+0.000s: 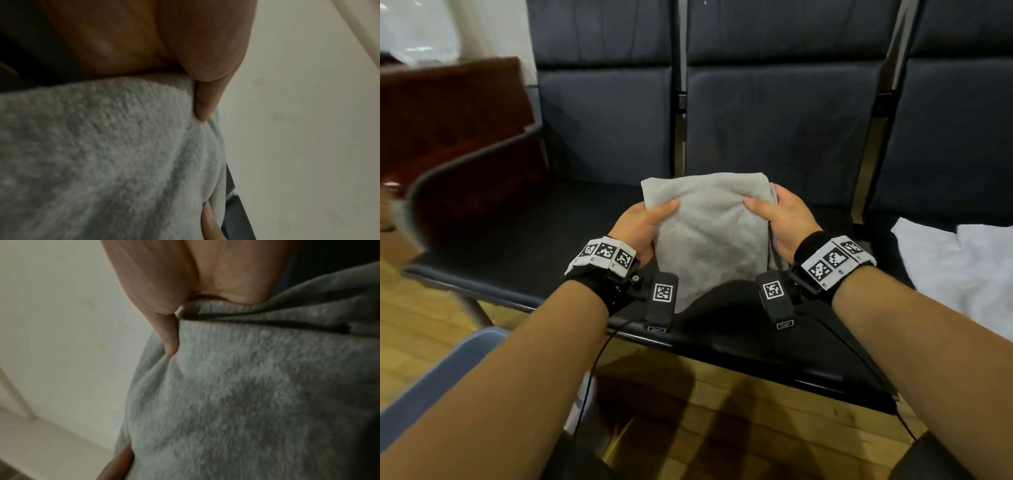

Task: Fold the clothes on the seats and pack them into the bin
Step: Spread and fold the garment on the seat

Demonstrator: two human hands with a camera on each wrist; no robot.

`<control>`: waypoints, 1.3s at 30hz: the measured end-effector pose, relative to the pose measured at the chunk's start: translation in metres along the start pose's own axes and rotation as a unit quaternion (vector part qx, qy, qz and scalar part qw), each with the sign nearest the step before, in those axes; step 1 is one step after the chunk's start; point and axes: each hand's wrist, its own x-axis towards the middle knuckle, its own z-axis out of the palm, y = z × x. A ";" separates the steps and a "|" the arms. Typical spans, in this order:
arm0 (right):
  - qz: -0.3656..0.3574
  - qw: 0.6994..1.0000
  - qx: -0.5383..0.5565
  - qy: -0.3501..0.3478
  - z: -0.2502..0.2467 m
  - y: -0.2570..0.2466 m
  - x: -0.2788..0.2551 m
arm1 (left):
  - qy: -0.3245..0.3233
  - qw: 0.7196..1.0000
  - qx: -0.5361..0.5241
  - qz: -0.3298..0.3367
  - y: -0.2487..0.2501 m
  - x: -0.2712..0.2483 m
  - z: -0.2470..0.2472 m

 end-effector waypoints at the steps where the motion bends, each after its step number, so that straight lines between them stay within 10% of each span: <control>1: -0.002 1.000 0.001 -0.018 0.016 -0.002 -0.001 | 0.021 1.000 -0.004 0.002 0.006 -0.007 -0.014; 18: 0.068 0.941 -0.177 -0.279 0.330 0.116 -0.024 | 0.330 0.940 -0.058 -0.062 -0.056 -0.153 -0.297; 39: 0.193 0.696 -0.413 -0.555 0.508 0.357 -0.146 | 0.515 0.766 -0.026 -0.384 -0.265 -0.324 -0.449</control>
